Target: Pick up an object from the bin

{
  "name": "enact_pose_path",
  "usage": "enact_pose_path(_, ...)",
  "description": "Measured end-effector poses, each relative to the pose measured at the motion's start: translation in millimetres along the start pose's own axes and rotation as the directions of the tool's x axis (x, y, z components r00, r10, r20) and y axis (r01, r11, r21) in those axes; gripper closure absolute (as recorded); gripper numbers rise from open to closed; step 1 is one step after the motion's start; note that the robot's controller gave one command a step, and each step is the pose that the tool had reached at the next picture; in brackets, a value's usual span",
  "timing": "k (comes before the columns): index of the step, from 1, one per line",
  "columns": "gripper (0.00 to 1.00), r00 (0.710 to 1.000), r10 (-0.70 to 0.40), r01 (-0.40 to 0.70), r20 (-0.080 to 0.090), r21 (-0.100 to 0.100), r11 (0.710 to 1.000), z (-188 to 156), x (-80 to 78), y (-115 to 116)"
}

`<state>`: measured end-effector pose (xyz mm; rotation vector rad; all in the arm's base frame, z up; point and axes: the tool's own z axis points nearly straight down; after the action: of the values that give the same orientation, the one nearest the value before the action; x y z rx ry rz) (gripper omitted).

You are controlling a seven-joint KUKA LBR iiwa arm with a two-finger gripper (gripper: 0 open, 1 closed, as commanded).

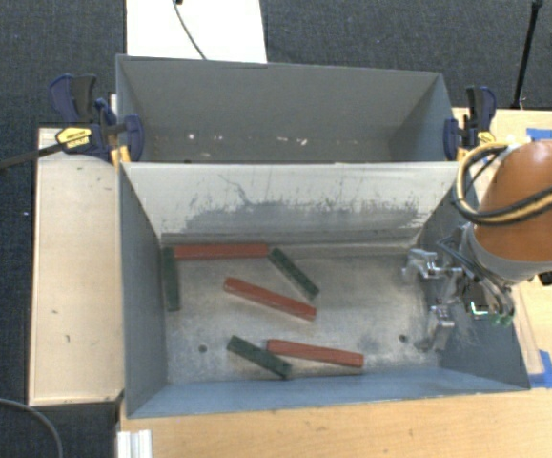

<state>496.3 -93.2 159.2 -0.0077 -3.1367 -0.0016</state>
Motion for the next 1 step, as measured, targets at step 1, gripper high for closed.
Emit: enact_pose_path(1,0.0,0.997,-0.07,0.07,0.01,0.001,0.998,90.9,16.8,47.2)
